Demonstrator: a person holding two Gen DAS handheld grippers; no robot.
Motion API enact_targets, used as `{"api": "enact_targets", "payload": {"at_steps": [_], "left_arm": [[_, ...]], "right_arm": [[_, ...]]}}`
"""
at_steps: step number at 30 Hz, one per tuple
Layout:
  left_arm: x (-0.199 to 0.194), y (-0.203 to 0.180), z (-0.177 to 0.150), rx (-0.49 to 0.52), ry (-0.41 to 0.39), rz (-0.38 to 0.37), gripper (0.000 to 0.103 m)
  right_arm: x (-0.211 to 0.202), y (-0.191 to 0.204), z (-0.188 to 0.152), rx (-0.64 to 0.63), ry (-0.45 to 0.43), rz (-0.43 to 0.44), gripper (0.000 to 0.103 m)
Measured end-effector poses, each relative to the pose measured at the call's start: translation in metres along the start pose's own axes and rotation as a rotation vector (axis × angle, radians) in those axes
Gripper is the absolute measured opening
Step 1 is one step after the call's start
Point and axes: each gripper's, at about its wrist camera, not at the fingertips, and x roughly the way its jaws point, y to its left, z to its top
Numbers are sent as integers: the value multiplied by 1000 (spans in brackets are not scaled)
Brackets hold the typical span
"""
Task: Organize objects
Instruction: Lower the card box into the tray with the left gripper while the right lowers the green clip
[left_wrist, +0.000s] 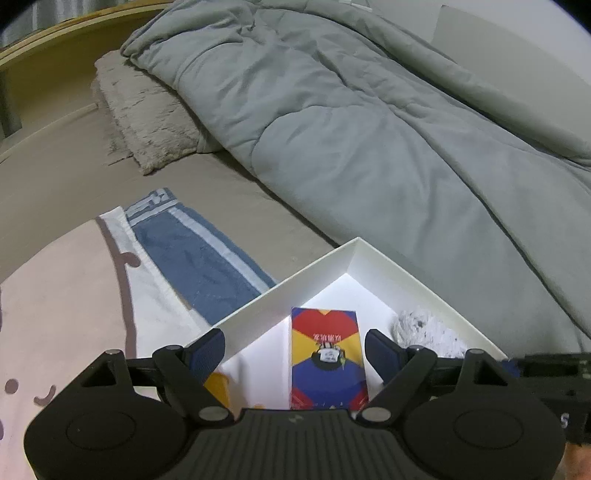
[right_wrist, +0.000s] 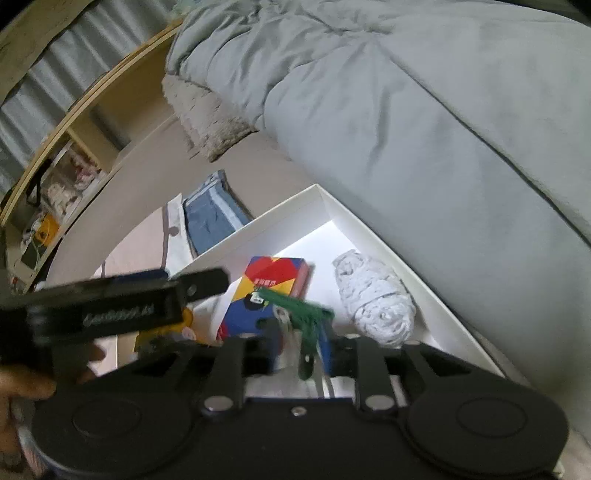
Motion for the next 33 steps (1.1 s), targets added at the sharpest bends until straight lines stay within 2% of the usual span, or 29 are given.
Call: {"api": "enact_targets", "payload": {"at_steps": [3, 10, 16, 19, 21, 26, 31, 33], "left_arm": [[-5, 1, -4, -6, 5, 10, 83], [-16, 1, -12, -9, 6, 24, 83], [-34, 4, -21, -66, -7, 34, 83], [-49, 4, -25, -81, -16, 48, 83], [-60, 4, -28, -86, -26, 58, 84], [-90, 5, -36, -119, -49, 113, 93], [-127, 4, -49, -145, -88, 158, 100], [-139, 2, -54, -144, -97, 167, 103]], "right_arm": [[-1, 1, 1, -1, -9, -39, 44], [-3, 0, 3, 3, -9, -67, 44], [-9, 6, 2, -21, -26, -72, 48], [-20, 12, 2, -37, -57, -72, 56], [-29, 17, 0, -52, -85, -87, 65], [-50, 31, -3, -107, -122, -112, 76], [-58, 36, -7, -113, -99, -128, 84], [-65, 41, -10, -129, -107, -136, 95]]}}
